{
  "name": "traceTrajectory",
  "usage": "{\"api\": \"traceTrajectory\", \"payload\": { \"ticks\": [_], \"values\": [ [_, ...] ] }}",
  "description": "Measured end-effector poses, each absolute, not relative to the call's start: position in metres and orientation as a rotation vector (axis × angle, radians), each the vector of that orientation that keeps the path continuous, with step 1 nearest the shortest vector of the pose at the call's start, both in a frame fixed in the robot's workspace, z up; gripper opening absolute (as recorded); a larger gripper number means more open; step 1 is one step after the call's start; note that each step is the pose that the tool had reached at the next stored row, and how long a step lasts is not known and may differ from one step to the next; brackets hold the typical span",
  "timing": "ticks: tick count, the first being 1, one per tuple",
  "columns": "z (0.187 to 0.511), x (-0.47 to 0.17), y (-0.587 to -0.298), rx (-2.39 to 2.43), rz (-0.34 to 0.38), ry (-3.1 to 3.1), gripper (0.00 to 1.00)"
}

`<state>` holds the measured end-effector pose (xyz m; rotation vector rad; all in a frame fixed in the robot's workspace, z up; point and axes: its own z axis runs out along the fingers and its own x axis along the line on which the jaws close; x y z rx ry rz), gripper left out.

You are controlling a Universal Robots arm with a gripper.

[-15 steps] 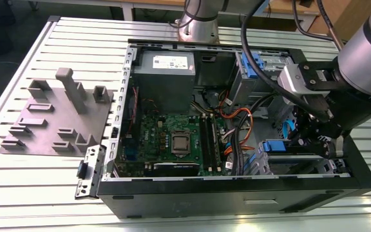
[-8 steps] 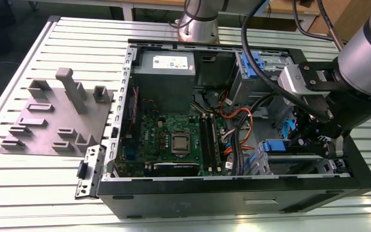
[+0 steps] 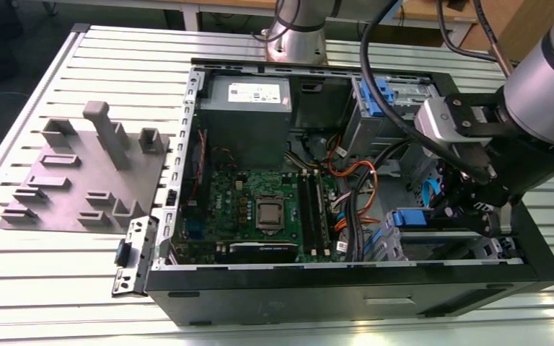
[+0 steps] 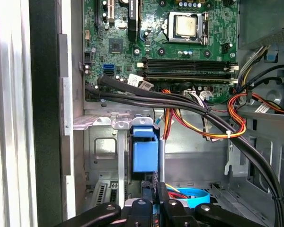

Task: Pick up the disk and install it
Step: 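Insert the second disk wire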

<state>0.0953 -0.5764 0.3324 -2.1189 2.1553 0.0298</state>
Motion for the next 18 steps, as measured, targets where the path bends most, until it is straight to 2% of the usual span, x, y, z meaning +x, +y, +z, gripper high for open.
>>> {"api": "traceTrajectory", "payload": {
  "ticks": [18],
  "values": [
    [0.3294, 0.0956, -0.5772, -2.118, 0.029, 2.157, 0.17]
  ]
}}
